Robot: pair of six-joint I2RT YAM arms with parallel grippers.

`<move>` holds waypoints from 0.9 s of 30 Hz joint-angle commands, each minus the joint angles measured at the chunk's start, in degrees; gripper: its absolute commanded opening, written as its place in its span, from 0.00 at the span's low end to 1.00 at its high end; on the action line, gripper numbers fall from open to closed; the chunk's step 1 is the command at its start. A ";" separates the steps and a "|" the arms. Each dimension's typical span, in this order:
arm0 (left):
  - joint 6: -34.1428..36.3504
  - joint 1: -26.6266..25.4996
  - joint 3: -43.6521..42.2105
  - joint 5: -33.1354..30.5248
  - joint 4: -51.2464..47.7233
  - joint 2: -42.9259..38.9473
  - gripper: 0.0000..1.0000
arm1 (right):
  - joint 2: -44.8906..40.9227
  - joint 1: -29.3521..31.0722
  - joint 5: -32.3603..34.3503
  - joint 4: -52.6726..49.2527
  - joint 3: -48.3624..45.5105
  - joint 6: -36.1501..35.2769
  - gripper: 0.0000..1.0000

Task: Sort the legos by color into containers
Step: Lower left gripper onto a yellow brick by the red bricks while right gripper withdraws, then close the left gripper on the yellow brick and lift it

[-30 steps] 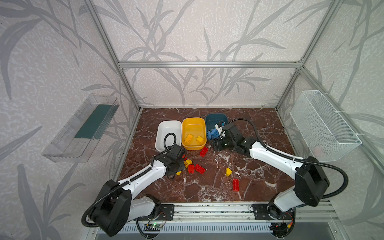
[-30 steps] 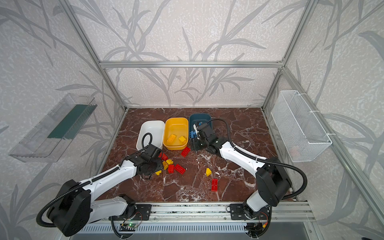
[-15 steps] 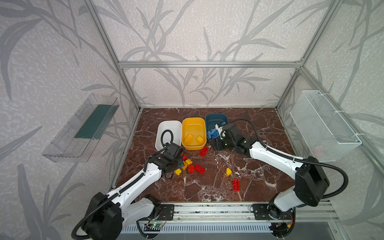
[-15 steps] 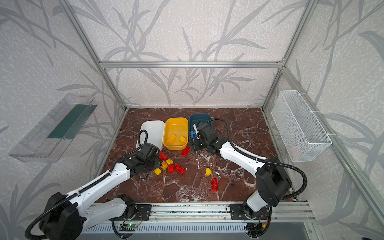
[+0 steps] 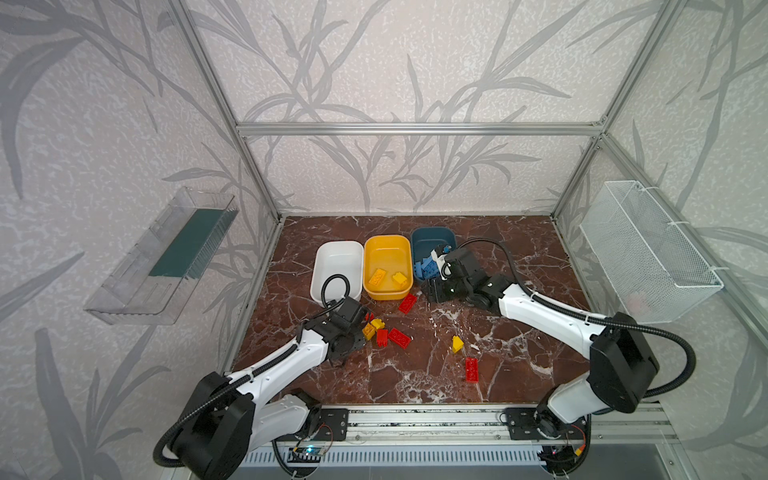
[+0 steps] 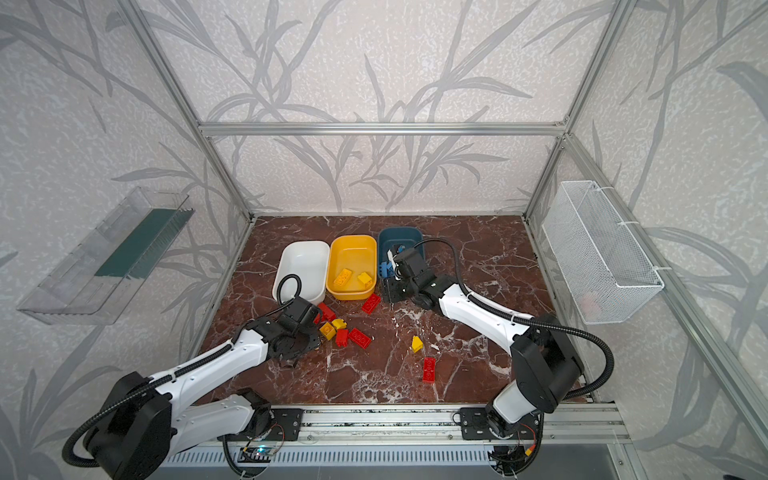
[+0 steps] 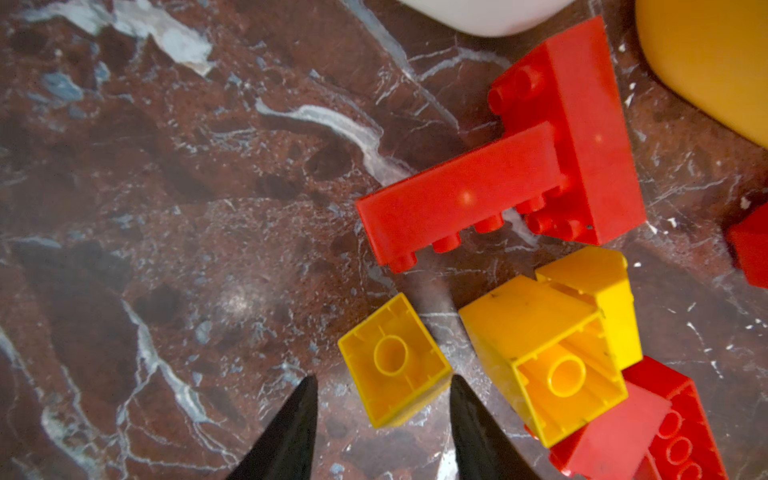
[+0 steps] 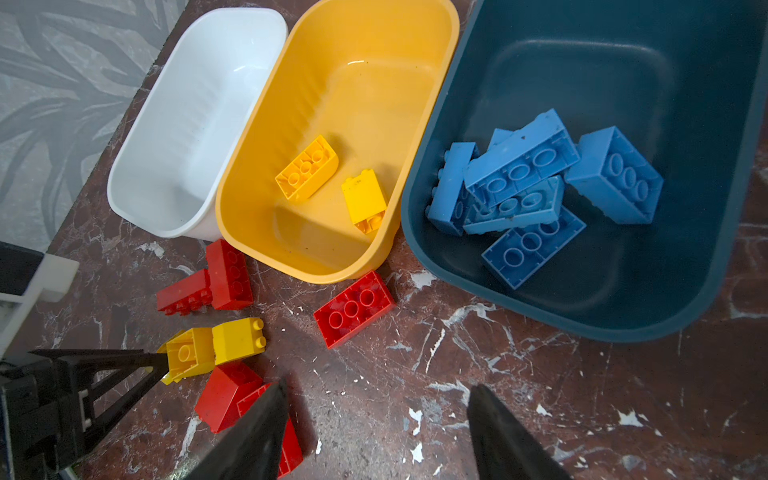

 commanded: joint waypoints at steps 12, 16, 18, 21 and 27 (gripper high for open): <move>-0.46 -0.13 3.63 -3.05 0.28 8.29 0.60 | -1.10 -0.24 0.37 0.46 -1.31 -0.31 0.70; -0.39 -0.13 3.63 -2.92 1.09 9.65 0.54 | -0.93 -0.21 0.23 0.64 -1.50 -0.22 0.70; -0.30 -0.09 3.51 -2.79 1.20 9.77 0.48 | -1.01 -0.29 0.32 0.71 -1.68 -0.20 0.70; -0.16 -0.16 3.54 -3.25 0.92 9.36 0.40 | -1.10 -0.32 0.32 0.81 -2.14 -0.22 0.70; 0.45 -0.16 4.17 -3.82 0.00 8.02 0.32 | -1.28 -0.41 0.15 1.12 -2.72 -0.05 0.70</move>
